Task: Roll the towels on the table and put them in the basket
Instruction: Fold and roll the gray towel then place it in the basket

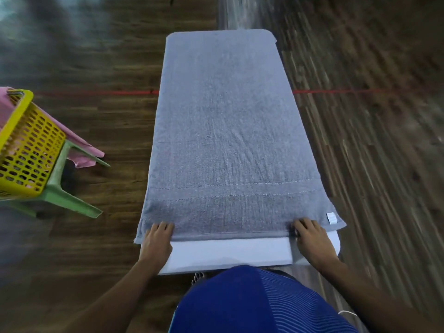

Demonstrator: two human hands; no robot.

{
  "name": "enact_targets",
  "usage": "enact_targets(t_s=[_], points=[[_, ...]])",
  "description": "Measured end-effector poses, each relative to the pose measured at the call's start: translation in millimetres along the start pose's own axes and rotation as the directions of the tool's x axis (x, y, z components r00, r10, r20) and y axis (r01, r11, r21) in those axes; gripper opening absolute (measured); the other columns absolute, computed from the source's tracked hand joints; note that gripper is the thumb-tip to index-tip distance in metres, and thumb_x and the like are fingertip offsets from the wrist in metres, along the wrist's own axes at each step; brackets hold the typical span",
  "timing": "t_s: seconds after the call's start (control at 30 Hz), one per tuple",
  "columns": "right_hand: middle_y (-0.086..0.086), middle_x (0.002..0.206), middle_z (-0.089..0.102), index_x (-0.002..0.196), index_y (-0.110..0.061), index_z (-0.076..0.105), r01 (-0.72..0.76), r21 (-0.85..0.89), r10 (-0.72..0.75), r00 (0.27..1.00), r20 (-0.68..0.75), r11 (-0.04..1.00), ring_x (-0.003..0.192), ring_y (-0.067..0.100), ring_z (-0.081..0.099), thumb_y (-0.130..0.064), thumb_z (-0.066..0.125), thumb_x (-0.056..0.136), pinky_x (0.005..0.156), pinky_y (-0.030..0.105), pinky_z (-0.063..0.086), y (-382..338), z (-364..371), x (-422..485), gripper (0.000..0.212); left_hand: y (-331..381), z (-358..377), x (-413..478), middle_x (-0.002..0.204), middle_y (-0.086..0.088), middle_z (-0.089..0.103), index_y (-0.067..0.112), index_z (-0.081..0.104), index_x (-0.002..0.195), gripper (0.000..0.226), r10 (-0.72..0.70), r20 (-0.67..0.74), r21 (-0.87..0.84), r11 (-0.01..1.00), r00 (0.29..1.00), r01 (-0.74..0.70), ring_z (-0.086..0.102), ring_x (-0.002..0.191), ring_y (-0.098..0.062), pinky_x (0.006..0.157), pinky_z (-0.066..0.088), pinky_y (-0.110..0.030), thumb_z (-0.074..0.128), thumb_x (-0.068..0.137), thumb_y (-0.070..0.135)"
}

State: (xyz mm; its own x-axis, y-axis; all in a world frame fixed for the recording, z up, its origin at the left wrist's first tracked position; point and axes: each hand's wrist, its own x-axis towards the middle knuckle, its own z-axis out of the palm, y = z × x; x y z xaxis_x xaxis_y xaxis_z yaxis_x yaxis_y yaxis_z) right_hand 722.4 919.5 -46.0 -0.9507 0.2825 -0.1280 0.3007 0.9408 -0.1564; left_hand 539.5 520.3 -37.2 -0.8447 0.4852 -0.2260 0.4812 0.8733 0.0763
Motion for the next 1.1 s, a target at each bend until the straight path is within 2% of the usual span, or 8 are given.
enact_targets(t_s=[0.3,0.47,0.53,0.6,0.73,0.83,0.93,1.1], points=[[0.010,0.085,0.060,0.094,-0.010,0.061,-0.019,-0.126,0.017,1.000,-0.015,0.992,0.072,0.034,0.057,-0.001,0.081,0.066,0.058,0.043,0.051,11,2,14,0.036,4,-2,5,0.073,-0.010,0.062,0.008,0.063,0.089,0.034,0.068,0.000,0.110,0.992,0.998,-0.068,0.059,0.057,-0.031,0.050,0.052,-0.039,0.085,0.065,0.018],[0.006,0.098,0.059,0.106,-0.020,0.059,-0.063,-0.187,0.076,0.995,0.066,0.980,0.085,0.033,0.059,-0.026,0.073,0.080,0.070,0.049,0.051,-2,-3,22,0.030,19,-8,12,0.071,-0.018,0.056,0.005,0.052,0.101,0.061,0.148,-0.036,0.236,0.962,0.988,-0.136,0.048,0.037,-0.028,0.036,0.025,-0.022,0.083,0.049,-0.003],[0.004,0.101,0.058,0.103,-0.020,0.058,-0.012,-0.165,0.027,0.996,0.090,0.986,0.090,0.028,0.058,-0.044,0.068,0.081,0.075,0.047,0.050,-16,-6,24,0.034,28,-7,18,0.066,-0.018,0.055,0.003,0.059,0.093,0.053,0.126,-0.023,0.251,0.961,0.992,-0.116,0.048,0.033,-0.027,0.035,0.030,-0.021,0.087,0.049,0.006],[0.004,0.103,0.057,0.103,-0.020,0.058,0.043,-0.135,-0.031,0.996,0.089,0.990,0.093,0.026,0.056,-0.049,0.065,0.081,0.079,0.044,0.049,-32,-5,27,0.037,39,-11,20,0.071,-0.018,0.059,0.004,0.062,0.093,0.046,0.058,0.070,0.246,0.966,0.996,-0.073,0.055,0.040,-0.031,0.037,0.043,-0.028,0.085,0.062,0.028],[0.003,0.107,0.057,0.110,-0.022,0.058,0.132,-0.044,-0.128,0.987,0.094,0.990,0.096,0.025,0.055,-0.045,0.064,0.081,0.082,0.042,0.048,-65,-1,28,0.037,53,-17,27,0.114,-0.013,0.060,0.011,0.047,0.124,0.057,-0.090,0.139,0.346,0.937,0.986,0.037,0.062,0.097,-0.028,0.070,0.051,-0.039,0.037,0.094,0.058],[0.004,0.109,0.059,0.115,-0.021,0.059,0.205,0.034,-0.208,0.972,0.111,0.978,0.098,0.028,0.057,-0.024,0.066,0.083,0.081,0.042,0.049,-79,2,25,0.034,55,-17,28,0.114,-0.010,0.057,0.012,0.051,0.119,0.036,0.119,0.041,0.336,0.933,0.992,-0.126,0.054,0.103,-0.027,0.077,0.048,-0.039,0.052,0.093,0.036],[0.004,0.112,0.063,0.117,-0.020,0.062,0.178,0.089,-0.189,0.972,0.137,0.980,0.102,0.029,0.058,-0.008,0.065,0.083,0.084,0.043,0.048,-83,2,26,0.036,60,-6,25,0.089,-0.007,0.059,0.012,0.059,0.096,0.038,0.373,-0.061,0.201,0.913,0.926,-0.355,0.057,0.079,-0.026,0.062,0.049,-0.036,0.077,0.063,0.004],[0.003,0.121,0.060,0.119,-0.017,0.059,0.105,0.150,-0.133,0.972,0.192,0.983,0.112,0.025,0.050,-0.013,0.050,0.095,0.093,0.038,0.038,-85,-3,34,0.026,71,7,21,0.081,-0.008,0.062,0.007,0.064,0.086,0.027,0.251,-0.103,-0.085,0.962,0.962,-0.260,0.059,0.073,-0.030,0.064,0.049,-0.037,0.072,0.066,-0.008]])
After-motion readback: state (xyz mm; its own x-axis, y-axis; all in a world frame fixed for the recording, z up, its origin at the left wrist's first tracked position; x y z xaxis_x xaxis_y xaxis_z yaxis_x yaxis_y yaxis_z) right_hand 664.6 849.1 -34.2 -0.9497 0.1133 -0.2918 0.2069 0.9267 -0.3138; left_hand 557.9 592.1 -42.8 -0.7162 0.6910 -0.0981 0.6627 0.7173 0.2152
